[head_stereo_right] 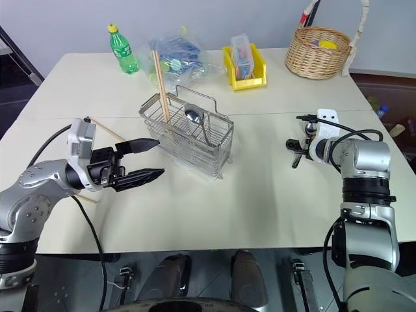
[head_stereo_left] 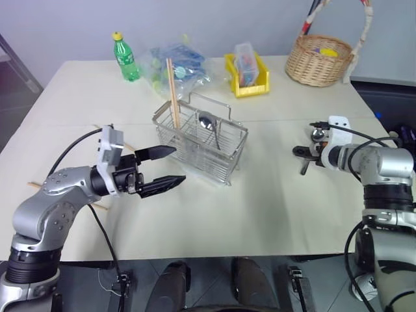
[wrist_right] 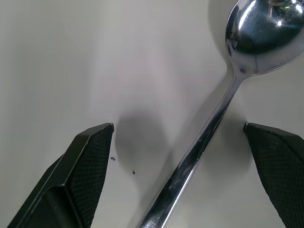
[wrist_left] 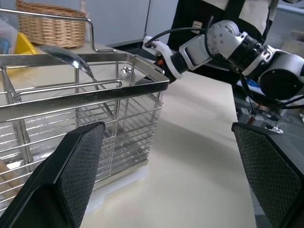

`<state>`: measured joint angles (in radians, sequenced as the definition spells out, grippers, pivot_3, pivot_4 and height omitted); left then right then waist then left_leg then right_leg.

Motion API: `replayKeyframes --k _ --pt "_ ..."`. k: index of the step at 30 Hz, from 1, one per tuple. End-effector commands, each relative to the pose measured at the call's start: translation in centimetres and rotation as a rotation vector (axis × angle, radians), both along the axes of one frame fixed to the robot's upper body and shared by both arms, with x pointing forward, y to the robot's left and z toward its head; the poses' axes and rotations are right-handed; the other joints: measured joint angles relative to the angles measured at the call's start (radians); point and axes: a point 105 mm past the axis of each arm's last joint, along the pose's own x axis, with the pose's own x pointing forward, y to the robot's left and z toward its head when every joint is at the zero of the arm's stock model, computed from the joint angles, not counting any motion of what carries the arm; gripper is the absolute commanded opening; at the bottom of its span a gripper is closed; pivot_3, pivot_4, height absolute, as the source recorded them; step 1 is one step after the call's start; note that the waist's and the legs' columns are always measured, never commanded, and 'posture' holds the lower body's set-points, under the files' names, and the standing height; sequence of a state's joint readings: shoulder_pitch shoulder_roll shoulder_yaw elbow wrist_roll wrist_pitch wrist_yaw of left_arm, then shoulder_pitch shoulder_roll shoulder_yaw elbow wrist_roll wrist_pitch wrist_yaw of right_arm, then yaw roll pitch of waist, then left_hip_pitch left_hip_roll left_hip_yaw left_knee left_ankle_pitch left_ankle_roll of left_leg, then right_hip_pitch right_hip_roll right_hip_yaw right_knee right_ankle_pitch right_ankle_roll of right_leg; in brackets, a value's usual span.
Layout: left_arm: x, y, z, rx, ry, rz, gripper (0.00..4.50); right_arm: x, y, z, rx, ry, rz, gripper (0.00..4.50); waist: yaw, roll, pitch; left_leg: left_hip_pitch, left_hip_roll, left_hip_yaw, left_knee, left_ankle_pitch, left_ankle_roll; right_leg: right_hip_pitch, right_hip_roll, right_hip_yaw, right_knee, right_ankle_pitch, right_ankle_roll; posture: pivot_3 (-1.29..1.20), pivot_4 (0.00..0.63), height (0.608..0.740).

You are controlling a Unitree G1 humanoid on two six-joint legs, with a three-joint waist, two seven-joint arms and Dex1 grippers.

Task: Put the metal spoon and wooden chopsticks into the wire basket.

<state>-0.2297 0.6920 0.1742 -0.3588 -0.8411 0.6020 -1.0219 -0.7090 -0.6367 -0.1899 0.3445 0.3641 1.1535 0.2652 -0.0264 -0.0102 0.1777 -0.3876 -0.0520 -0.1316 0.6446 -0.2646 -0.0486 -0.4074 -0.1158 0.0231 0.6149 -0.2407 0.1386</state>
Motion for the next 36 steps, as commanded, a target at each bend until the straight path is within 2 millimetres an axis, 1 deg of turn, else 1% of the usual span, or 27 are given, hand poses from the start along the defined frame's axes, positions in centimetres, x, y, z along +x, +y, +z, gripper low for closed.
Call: replayKeyframes --k 1,3,6,7,10,12,13,14,17,21,23,26,30,31,34,36 --pt "-0.6 -0.2 1.0 0.004 -0.060 -0.018 4.46 -1.0 1.6 -2.5 0.048 0.106 0.025 4.50 -0.001 0.000 0.000 0.000 0.000 0.000 0.000 0.000 0.000 0.000 0.000 0.000 0.000 0.000 0.000 0.00 0.150 0.740" --pt "-0.6 -0.3 1.1 0.004 -0.065 -0.019 4.46 -1.2 2.2 -2.8 0.064 0.124 0.027 4.50 -0.003 0.000 0.000 0.000 0.000 0.000 0.000 0.000 0.000 0.000 0.000 0.000 0.000 0.000 0.000 0.00 0.150 0.740" --pt "-0.6 -0.4 1.2 0.003 -0.073 -0.019 4.50 -1.4 2.9 -3.2 0.074 0.139 0.025 3.71 -0.011 -0.001 0.000 0.000 0.000 -0.001 0.000 0.000 0.000 0.000 0.000 0.000 0.000 0.000 0.000 0.00 0.150 0.740" --pt "-0.6 -0.4 1.2 0.003 -0.074 -0.019 4.50 -1.4 3.1 -3.3 0.075 0.143 0.026 3.28 -0.014 -0.001 0.000 0.000 0.000 -0.001 -0.001 0.000 0.000 0.000 0.000 0.000 0.000 0.000 0.000 0.00 0.150 0.740" --pt "-0.6 -0.5 1.2 0.000 -0.079 -0.019 4.50 -1.7 3.9 -3.6 0.071 0.159 0.036 1.72 -0.020 -0.001 0.000 0.001 0.001 -0.001 -0.001 0.000 0.000 0.000 0.002 0.000 0.001 0.000 0.000 0.00 0.150 0.740" --pt "-0.6 -0.5 1.2 -0.002 -0.081 -0.020 4.50 -1.8 4.1 -3.9 0.069 0.166 0.035 0.75 -0.020 -0.001 -0.001 0.002 0.002 -0.001 -0.001 0.000 0.000 0.000 0.003 0.000 0.001 0.000 0.000 0.00 0.150 0.740" --pt "-0.6 -0.6 1.3 -0.003 -0.082 -0.020 4.50 -1.9 4.1 -4.0 0.068 0.167 0.034 0.32 -0.021 -0.001 -0.001 0.002 0.003 -0.001 -0.001 0.000 0.000 0.000 0.003 0.000 0.001 0.000 0.000 0.00 0.150 0.740" --pt "-0.6 -0.6 1.3 -0.004 -0.083 -0.020 4.50 -1.9 4.2 -4.0 0.068 0.166 0.033 0.02 -0.021 -0.002 -0.002 0.003 0.004 0.000 -0.001 0.000 0.000 0.001 0.004 0.000 0.001 0.000 0.000 0.00 0.150 0.740" --pt "-0.7 -0.6 1.3 -0.006 -0.084 -0.021 4.50 -2.0 4.3 -4.1 0.069 0.166 0.032 0.02 -0.016 -0.006 -0.004 0.005 0.006 0.000 -0.002 0.000 0.000 0.003 0.005 0.000 0.000 0.000 -0.001 0.00 0.150 0.740" --pt "-0.8 -0.6 1.3 -0.008 -0.084 -0.019 4.50 -2.0 4.3 -4.2 0.076 0.160 0.032 0.02 -0.016 -0.007 -0.004 0.005 0.006 0.000 -0.002 0.000 0.000 0.003 0.006 0.000 0.000 -0.001 -0.004 0.00 0.150 0.740" --pt "-0.9 -0.5 1.3 -0.008 -0.083 -0.017 4.50 -1.6 4.1 -3.8 0.063 0.111 0.029 0.02 -0.016 -0.007 -0.004 0.005 0.007 0.000 -0.003 0.000 0.000 0.003 0.006 0.000 0.000 -0.001 -0.004 0.00 0.150 0.740" --pt "-0.7 -0.4 1.3 -0.007 -0.081 -0.008 4.50 -0.5 3.9 -2.3 0.017 -0.013 0.025 0.02 -0.019 -0.007 -0.004 0.006 0.007 0.000 -0.003 0.000 0.000 0.004 0.007 0.000 0.000 -0.001 -0.004 0.00 0.150 0.740" --pt "-0.2 -0.1 1.2 -0.013 -0.080 0.014 4.50 1.0 3.3 1.1 -0.067 -0.215 -0.028 0.02 -0.020 -0.005 -0.003 0.008 0.010 0.003 -0.003 0.000 0.000 0.004 0.009 0.001 0.000 0.000 -0.006 0.00 0.150 0.740" --pt "-0.1 0.0 1.2 -0.014 -0.080 0.017 4.50 1.2 3.3 1.5 -0.075 -0.239 -0.038 0.02 -0.018 -0.004 -0.002 0.008 0.010 0.003 -0.003 0.000 0.000 0.003 0.009 0.001 0.000 0.000 -0.007 0.00 0.150 0.740" --pt "0.3 0.3 1.3 -0.018 -0.083 0.034 4.50 1.5 3.9 3.9 -0.142 -0.363 -0.040 0.02 -0.016 0.002 0.001 0.005 0.010 0.003 -0.003 0.000 0.000 0.000 0.010 0.002 0.000 0.001 -0.006 0.00 0.150 0.740" --pt "0.4 0.4 1.4 -0.017 -0.086 0.044 4.50 1.5 4.4 5.4 -0.195 -0.443 -0.030 0.02 -0.016 0.005 0.003 -0.001 0.010 0.002 -0.003 0.000 0.000 -0.005 0.010 0.002 0.001 0.003 -0.003 0.00 0.150 0.740"
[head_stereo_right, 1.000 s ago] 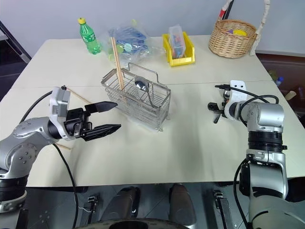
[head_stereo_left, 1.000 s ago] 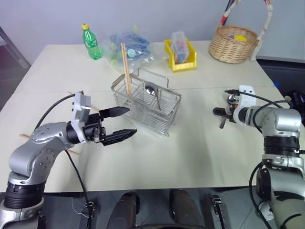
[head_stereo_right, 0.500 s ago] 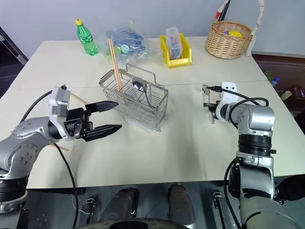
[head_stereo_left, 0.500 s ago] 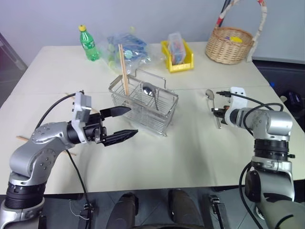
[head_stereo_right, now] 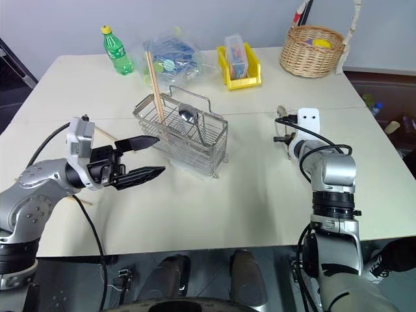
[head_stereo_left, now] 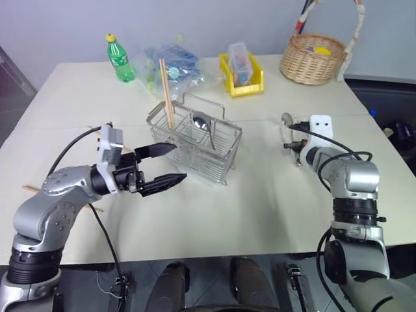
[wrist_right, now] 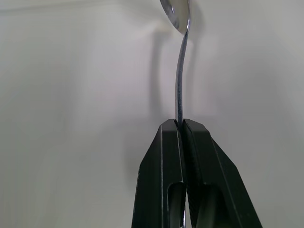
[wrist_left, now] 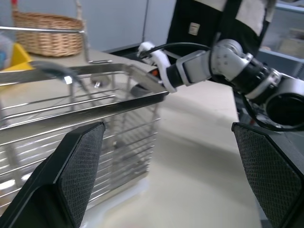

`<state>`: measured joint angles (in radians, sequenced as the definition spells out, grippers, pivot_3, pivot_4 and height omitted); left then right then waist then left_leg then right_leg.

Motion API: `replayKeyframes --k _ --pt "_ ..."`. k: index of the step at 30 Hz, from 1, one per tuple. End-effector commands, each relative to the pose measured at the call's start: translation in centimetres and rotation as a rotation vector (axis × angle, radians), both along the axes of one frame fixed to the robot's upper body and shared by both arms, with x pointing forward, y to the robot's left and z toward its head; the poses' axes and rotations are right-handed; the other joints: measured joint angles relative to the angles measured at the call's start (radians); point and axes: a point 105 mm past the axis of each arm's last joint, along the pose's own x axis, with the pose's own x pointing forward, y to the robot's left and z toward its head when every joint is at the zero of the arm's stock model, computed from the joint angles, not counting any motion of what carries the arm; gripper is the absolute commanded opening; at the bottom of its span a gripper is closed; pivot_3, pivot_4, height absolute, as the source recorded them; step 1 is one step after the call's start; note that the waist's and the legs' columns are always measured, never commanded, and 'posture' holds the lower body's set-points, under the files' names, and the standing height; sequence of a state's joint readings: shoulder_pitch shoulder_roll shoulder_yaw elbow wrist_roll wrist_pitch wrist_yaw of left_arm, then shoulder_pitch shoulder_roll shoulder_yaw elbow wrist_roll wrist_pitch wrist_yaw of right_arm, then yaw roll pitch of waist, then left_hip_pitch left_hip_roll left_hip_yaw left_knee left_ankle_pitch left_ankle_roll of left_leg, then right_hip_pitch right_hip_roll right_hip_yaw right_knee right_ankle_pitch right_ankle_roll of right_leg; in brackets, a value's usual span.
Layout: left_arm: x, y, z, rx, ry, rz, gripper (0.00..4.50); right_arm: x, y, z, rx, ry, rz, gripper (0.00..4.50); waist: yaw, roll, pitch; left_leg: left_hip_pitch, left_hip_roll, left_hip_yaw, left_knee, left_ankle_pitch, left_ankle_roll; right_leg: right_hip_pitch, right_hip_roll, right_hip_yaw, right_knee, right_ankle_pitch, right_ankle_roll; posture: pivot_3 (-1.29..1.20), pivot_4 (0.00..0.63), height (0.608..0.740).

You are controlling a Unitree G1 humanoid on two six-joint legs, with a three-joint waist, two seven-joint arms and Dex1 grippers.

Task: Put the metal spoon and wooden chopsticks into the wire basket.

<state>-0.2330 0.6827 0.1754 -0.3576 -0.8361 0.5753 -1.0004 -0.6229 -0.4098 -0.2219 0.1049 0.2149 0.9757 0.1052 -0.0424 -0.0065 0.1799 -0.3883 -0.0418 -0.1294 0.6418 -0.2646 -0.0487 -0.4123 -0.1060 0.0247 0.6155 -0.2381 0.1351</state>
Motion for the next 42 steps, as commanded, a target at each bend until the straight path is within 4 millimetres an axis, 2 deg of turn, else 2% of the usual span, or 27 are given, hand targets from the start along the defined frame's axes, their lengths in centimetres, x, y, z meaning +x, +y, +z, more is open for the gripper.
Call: replayKeyframes --k 1,7,11,15,20,25,29,33,42 --pt "0.2 0.5 1.1 -0.005 -0.058 0.024 4.50 0.3 0.9 4.6 -0.099 -0.209 0.008 0.02 0.000 0.001 0.001 -0.002 0.000 0.000 0.000 0.000 0.000 -0.003 0.000 0.000 0.001 0.000 0.000 0.00 0.150 0.740" --pt "0.6 1.4 1.0 0.009 -0.062 0.080 4.50 0.2 3.5 9.7 -0.307 -0.488 0.085 0.02 -0.001 0.002 0.001 -0.003 0.000 0.000 -0.004 0.001 -0.002 -0.007 0.000 0.001 0.003 0.000 -0.001 0.00 0.150 0.740" --pt "0.7 1.6 1.0 -0.006 -0.063 0.116 4.50 -0.2 5.8 11.8 -0.297 -0.645 0.132 0.02 -0.001 0.002 0.001 -0.003 0.000 0.000 -0.008 0.002 -0.004 -0.008 0.000 0.001 0.002 0.001 -0.001 0.00 0.150 0.740" --pt "0.7 1.8 1.2 -0.024 -0.068 0.162 4.50 -1.4 9.4 14.3 -0.122 -0.835 0.238 0.02 -0.002 0.002 0.001 -0.003 0.002 0.000 -0.010 0.003 -0.005 -0.009 0.002 0.001 0.002 0.001 -0.002 0.00 0.150 0.740" --pt "0.4 1.8 1.3 -0.036 -0.060 0.196 4.50 -3.3 13.3 16.2 0.132 -0.962 0.384 0.02 -0.002 0.002 0.001 -0.003 0.003 0.000 -0.010 0.004 -0.006 -0.011 0.003 0.001 0.003 0.002 -0.004 0.00 0.150 0.740" --pt "0.1 2.1 1.2 -0.028 -0.046 0.222 4.50 -4.9 15.2 18.1 0.281 -1.029 0.471 0.02 -0.001 0.002 0.001 -0.003 0.003 -0.001 -0.010 0.004 -0.007 -0.011 0.003 0.001 0.004 0.003 -0.004 0.00 0.150 0.740" --pt "0.1 2.5 1.2 -0.023 -0.038 0.239 4.50 -6.0 16.1 18.7 0.365 -1.033 0.519 0.02 -0.001 0.002 0.001 -0.003 0.003 -0.001 -0.011 0.005 -0.009 -0.011 0.003 0.001 0.004 0.003 -0.005 0.00 0.150 0.740" --pt "0.2 2.6 1.4 -0.023 -0.035 0.250 4.50 -7.1 16.6 18.2 0.394 -1.009 0.565 0.02 -0.002 0.002 0.001 -0.002 0.003 -0.001 -0.011 0.005 -0.009 -0.012 0.003 0.001 0.004 0.003 -0.005 0.00 0.150 0.740" --pt "0.8 2.3 1.2 -0.050 -0.030 0.281 4.50 -7.6 16.7 15.2 0.413 -0.905 0.576 0.02 -0.002 0.002 0.001 -0.002 0.003 -0.001 -0.011 0.006 -0.009 -0.012 0.003 0.001 0.005 0.003 -0.005 0.00 0.150 0.740"
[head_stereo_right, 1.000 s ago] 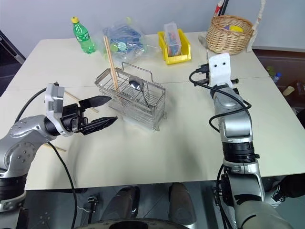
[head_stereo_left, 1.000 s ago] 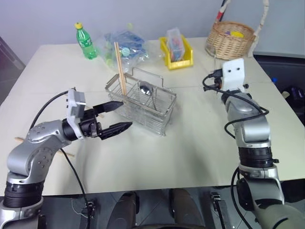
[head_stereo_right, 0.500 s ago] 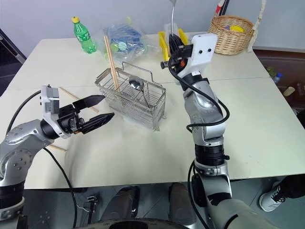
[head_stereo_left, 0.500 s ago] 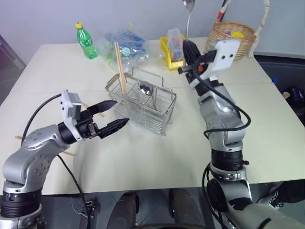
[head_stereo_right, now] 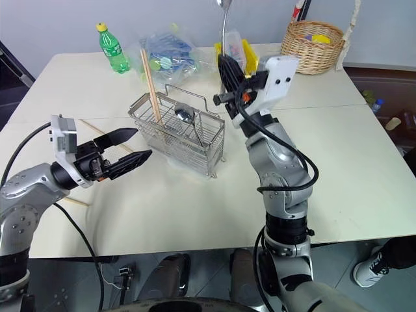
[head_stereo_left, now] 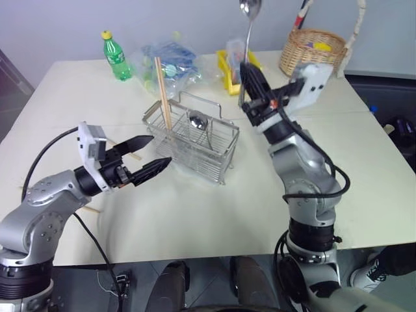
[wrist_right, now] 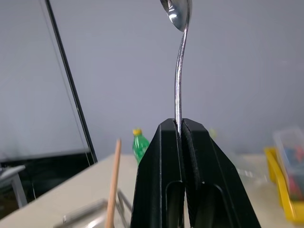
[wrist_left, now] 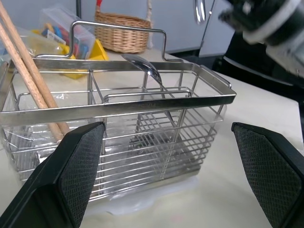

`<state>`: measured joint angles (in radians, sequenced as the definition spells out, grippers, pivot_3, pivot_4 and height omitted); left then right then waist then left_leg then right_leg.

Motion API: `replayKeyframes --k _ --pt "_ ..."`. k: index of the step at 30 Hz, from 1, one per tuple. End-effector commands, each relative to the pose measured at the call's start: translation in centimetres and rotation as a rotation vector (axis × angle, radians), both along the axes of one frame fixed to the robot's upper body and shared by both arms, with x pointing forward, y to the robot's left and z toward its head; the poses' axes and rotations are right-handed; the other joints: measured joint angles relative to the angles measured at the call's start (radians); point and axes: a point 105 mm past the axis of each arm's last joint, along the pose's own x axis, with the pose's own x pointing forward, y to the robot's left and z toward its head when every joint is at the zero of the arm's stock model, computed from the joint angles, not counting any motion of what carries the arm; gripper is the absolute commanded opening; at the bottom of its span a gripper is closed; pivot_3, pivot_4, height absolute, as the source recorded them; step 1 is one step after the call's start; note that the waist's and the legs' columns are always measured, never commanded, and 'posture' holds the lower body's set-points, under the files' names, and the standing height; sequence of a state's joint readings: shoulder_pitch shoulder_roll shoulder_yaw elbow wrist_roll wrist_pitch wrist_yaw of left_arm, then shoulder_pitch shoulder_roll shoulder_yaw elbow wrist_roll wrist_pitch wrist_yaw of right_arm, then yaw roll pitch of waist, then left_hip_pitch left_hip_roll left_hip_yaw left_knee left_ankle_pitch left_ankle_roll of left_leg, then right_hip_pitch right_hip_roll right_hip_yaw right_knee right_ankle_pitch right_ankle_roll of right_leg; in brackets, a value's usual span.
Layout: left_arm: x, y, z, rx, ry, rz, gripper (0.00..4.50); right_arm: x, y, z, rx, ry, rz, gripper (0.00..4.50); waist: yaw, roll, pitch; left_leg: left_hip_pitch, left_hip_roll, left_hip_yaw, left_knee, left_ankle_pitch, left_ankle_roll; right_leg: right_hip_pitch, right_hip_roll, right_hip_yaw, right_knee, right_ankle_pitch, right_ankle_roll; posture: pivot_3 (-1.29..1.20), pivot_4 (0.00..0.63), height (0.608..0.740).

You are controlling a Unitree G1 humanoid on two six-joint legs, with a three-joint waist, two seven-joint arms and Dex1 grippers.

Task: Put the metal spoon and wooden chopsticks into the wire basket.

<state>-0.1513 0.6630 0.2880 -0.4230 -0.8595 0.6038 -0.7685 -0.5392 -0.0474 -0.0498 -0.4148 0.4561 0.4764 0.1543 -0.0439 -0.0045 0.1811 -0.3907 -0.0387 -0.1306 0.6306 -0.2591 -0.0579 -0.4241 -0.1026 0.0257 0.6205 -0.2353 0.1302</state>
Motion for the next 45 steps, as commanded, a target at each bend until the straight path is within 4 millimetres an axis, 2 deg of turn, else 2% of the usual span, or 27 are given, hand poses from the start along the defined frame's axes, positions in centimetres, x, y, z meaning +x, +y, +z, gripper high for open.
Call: replayKeyframes --k 1,6,17,31,38,42,45 --pt "-0.2 -0.3 0.8 -0.008 -0.035 -0.001 4.50 -1.4 0.7 1.1 0.017 -0.056 0.044 0.02 -0.001 0.000 0.000 0.000 0.000 0.000 0.000 0.000 0.000 0.000 0.000 0.000 0.000 0.000 0.000 0.00 0.150 0.740" --pt "-0.4 -0.4 0.5 -0.001 -0.025 0.000 4.50 -1.5 1.6 0.2 0.022 -0.034 0.076 0.02 0.000 0.000 0.000 0.000 0.000 0.000 0.000 0.000 0.000 0.000 0.000 0.000 0.000 0.000 0.000 0.00 0.150 0.740" --pt "-0.4 0.0 0.3 0.012 -0.012 0.010 4.50 -2.7 3.8 0.4 0.042 -0.017 0.171 0.02 0.000 0.000 0.000 0.000 0.000 0.000 0.000 0.000 -0.001 0.000 0.000 0.000 0.000 0.000 0.000 0.00 0.150 0.740" --pt "-0.3 0.1 0.4 0.007 -0.019 0.026 4.50 -2.8 3.9 -3.2 -0.053 0.024 0.207 0.02 0.000 0.000 0.000 0.000 0.001 0.000 0.000 0.000 -0.001 0.000 0.001 0.000 0.001 0.000 0.000 0.00 0.150 0.740" --pt "-0.3 0.0 0.6 0.004 -0.023 0.032 4.50 -2.6 3.8 -4.2 -0.062 0.037 0.197 0.02 -0.001 0.000 0.000 0.000 0.001 0.000 0.000 0.000 -0.001 0.000 0.001 0.000 0.001 0.000 0.000 0.00 0.150 0.740" --pt "-0.1 0.2 0.5 0.006 -0.018 0.040 4.50 -2.3 3.4 -4.5 -0.066 0.041 0.168 1.40 0.000 0.000 0.000 0.000 0.001 0.000 0.000 0.000 -0.001 0.000 0.001 0.000 0.001 0.000 0.000 0.00 0.150 0.740" --pt "0.0 0.4 0.4 0.008 -0.016 0.045 4.50 -2.2 3.3 -4.6 -0.069 0.041 0.156 2.94 0.000 0.000 0.000 0.000 0.001 0.000 0.000 0.000 -0.001 0.000 0.001 0.000 0.001 0.000 0.000 0.00 0.150 0.740"
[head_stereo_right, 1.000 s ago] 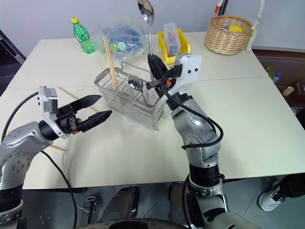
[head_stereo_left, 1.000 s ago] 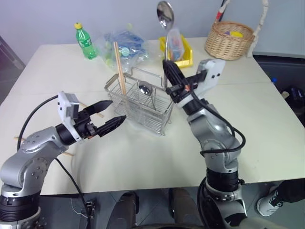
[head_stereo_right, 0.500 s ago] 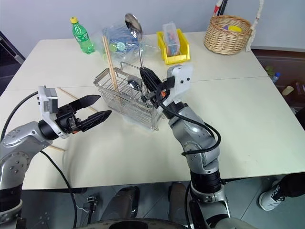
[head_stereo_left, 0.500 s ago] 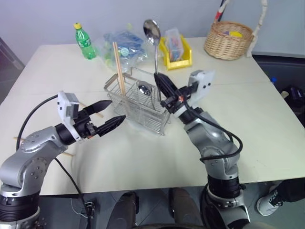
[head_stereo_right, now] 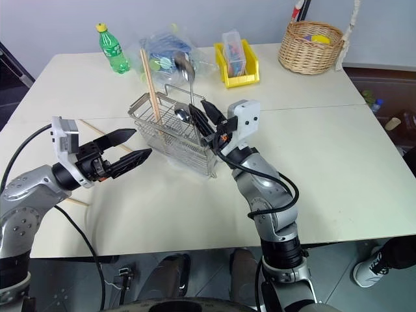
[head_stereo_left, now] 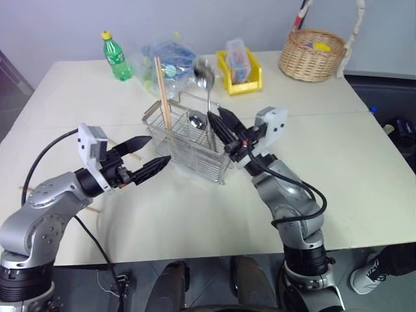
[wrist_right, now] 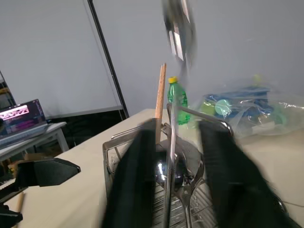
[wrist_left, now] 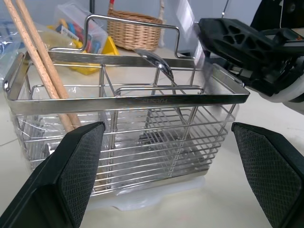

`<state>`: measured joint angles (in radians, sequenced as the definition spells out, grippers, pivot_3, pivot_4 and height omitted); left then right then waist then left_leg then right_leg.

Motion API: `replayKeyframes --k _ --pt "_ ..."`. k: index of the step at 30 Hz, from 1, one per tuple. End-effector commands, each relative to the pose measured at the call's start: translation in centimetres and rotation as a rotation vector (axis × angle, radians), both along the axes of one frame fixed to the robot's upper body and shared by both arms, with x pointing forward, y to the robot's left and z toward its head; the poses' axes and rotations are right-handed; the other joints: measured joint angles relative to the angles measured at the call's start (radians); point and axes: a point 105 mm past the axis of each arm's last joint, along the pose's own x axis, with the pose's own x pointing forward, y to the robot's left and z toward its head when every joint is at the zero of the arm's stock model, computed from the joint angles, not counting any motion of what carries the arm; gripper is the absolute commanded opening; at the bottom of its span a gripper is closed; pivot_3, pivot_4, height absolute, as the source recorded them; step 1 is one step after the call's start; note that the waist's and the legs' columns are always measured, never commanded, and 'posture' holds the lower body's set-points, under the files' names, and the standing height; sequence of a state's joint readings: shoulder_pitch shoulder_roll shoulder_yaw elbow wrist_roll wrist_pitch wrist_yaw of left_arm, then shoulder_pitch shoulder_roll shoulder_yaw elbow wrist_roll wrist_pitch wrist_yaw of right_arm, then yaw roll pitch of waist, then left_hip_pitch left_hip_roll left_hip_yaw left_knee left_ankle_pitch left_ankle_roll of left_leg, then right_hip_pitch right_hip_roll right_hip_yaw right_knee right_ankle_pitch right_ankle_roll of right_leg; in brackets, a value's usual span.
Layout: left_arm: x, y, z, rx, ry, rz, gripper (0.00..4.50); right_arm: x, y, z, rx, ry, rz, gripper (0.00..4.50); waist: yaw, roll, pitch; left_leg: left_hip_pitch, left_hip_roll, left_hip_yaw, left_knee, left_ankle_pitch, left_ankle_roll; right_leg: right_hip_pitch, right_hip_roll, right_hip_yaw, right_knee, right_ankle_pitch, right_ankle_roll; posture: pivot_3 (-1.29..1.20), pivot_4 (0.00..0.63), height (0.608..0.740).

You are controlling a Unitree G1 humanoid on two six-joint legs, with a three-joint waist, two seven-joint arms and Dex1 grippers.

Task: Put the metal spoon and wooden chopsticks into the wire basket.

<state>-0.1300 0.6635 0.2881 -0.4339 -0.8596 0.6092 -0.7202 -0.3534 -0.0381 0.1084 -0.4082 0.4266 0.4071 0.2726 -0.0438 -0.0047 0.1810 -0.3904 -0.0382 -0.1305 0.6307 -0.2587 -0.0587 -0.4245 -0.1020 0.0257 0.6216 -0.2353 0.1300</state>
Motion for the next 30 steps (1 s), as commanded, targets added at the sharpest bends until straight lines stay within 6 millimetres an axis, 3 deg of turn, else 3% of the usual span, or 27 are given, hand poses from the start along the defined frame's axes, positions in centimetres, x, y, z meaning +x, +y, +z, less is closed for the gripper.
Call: replayKeyframes --k 1,3,11,17,24,30 --pt "-0.1 0.2 0.9 0.004 -0.038 -0.002 4.50 -0.3 -0.1 0.8 0.012 -0.041 -0.010 3.47 0.000 0.000 0.000 0.000 0.000 0.000 0.000 0.000 0.000 0.000 0.000 0.000 0.000 0.000 0.000 0.00 0.150 0.740" --pt "0.0 0.2 1.0 0.003 -0.039 0.000 4.50 -0.3 -0.1 0.8 0.008 -0.045 -0.014 4.45 0.000 0.000 0.000 0.000 0.000 0.000 0.000 0.000 0.000 0.000 0.000 0.000 0.000 0.000 0.000 0.00 0.150 0.740" --pt "0.5 0.4 1.1 -0.002 -0.051 0.024 4.50 -0.1 -0.8 1.6 -0.012 -0.078 -0.045 4.45 0.000 0.000 0.000 0.000 0.000 0.000 0.000 0.000 0.000 0.000 0.000 0.000 0.001 0.000 0.000 0.00 0.150 0.740" --pt "2.0 2.3 0.6 0.007 -0.070 0.166 4.50 -0.6 -3.1 2.6 -0.108 -0.127 -0.047 4.45 0.002 0.000 0.000 0.000 0.000 0.000 0.000 0.000 0.000 0.000 0.000 0.000 0.001 0.000 0.000 0.00 0.150 0.740" --pt "4.5 5.3 -2.2 0.023 -0.061 0.417 4.50 -1.9 -6.3 2.3 -0.267 -0.112 -0.026 4.45 0.003 -0.001 0.000 0.000 0.000 0.000 0.000 0.000 0.000 0.000 0.000 0.000 0.000 0.000 0.000 0.00 0.150 0.740" --pt "5.6 5.9 -5.4 0.033 -0.013 0.525 4.50 -3.8 -7.8 2.2 -0.372 -0.087 0.029 4.45 0.008 -0.001 -0.001 0.000 0.000 0.000 0.001 0.000 0.000 0.001 0.000 0.000 0.000 0.000 0.000 0.00 0.150 0.740"
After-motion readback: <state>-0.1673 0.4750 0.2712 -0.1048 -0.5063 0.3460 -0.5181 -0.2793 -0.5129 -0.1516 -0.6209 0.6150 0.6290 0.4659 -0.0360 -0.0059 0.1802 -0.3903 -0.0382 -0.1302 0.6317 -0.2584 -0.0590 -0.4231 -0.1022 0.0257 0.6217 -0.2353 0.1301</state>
